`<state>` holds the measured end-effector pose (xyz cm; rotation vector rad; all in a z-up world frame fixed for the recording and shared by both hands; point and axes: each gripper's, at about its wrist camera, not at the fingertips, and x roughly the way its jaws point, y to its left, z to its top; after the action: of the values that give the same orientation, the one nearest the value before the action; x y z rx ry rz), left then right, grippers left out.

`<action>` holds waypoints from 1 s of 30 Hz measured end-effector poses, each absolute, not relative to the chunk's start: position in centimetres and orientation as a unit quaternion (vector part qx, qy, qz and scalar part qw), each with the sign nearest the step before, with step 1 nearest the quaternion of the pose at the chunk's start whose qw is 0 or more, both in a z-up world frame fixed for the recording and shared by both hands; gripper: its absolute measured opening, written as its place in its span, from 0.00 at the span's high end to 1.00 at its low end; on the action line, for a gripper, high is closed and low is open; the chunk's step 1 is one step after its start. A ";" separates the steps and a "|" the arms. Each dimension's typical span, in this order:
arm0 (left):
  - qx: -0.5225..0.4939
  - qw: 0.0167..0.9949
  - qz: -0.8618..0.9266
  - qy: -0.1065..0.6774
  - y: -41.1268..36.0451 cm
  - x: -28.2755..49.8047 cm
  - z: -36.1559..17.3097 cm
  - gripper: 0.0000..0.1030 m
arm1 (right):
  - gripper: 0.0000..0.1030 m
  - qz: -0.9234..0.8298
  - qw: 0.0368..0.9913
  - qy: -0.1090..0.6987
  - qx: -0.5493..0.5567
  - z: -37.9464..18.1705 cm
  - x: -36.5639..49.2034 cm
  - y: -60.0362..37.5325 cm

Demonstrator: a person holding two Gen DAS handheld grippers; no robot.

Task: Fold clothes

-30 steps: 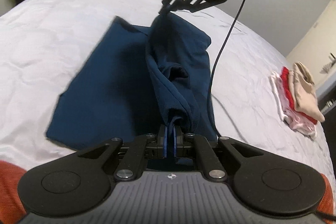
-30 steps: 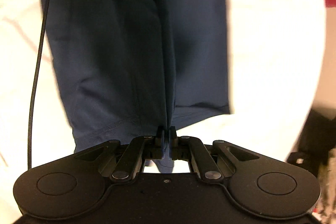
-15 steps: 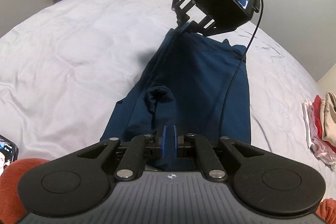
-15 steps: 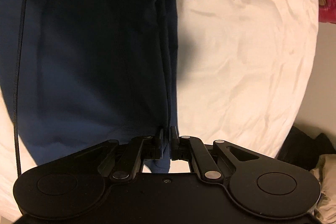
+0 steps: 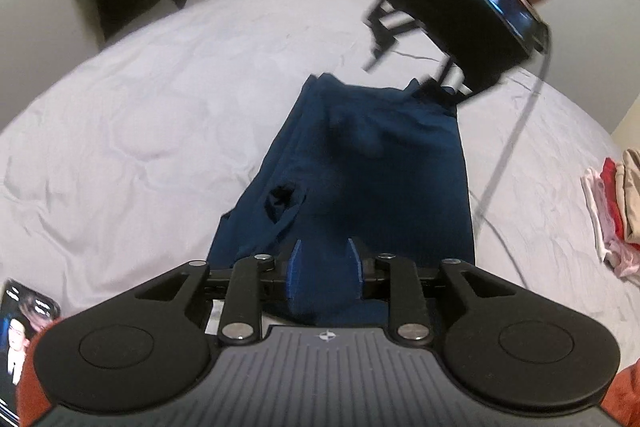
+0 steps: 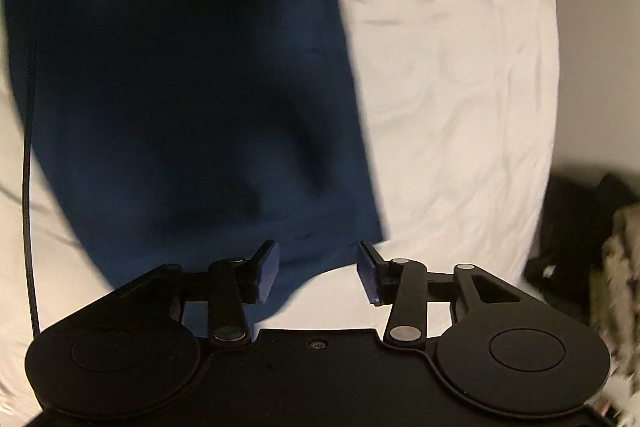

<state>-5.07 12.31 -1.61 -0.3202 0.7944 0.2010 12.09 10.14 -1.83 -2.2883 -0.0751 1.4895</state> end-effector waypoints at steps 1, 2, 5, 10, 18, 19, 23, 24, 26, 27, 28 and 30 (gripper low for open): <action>-0.145 0.907 0.096 0.383 12.0 -5.1 -1.1 0.68 | 0.57 0.533 0.211 -0.017 -0.819 -1.6 11.9 9.3; -0.134 0.910 0.095 0.382 11.6 -5.1 -0.7 0.68 | 0.56 0.532 0.218 -0.007 -0.819 -1.4 11.7 8.5; -0.105 0.915 0.088 0.380 10.5 -5.1 0.2 0.64 | 0.55 0.532 0.259 0.034 -0.806 -0.4 10.7 5.8; -0.061 0.918 0.085 0.383 9.0 -5.5 0.9 0.60 | 0.54 0.534 0.343 0.094 -0.767 0.8 8.9 2.7; -0.026 0.918 0.091 0.385 7.6 -6.1 1.2 0.58 | 0.54 0.553 0.572 0.185 -0.577 3.5 5.4 -4.2; -0.023 0.918 0.092 0.385 7.5 -6.1 1.3 0.57 | 0.54 0.553 0.589 0.190 -0.558 2.3 7.2 -8.3; -0.021 0.919 0.097 0.383 7.3 -6.1 1.5 0.56 | 0.54 0.542 0.699 0.216 -0.414 1.5 4.3 -12.4; -0.022 0.919 0.098 0.382 7.3 -6.1 1.6 0.56 | 0.53 0.540 0.718 0.220 -0.380 1.7 4.1 -12.6; -0.024 0.920 0.099 0.380 7.2 -6.2 1.7 0.55 | 0.49 0.533 0.747 0.226 -0.327 2.7 2.0 -12.8; -0.025 0.920 0.099 0.378 7.1 -6.3 1.7 0.55 | 0.46 0.524 0.764 0.233 -0.295 3.2 1.0 -12.8; -0.026 0.921 0.099 0.377 7.0 -6.3 1.8 0.54 | 0.45 0.513 0.779 0.237 -0.272 3.3 0.2 -12.5; -0.029 0.922 0.098 0.372 6.9 -6.5 2.0 0.54 | 0.44 0.490 0.803 0.243 -0.235 3.9 -1.0 -12.9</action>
<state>-6.45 6.91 1.95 -0.0598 0.7647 0.2016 -0.96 -12.87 3.88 -0.5042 0.5202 1.0497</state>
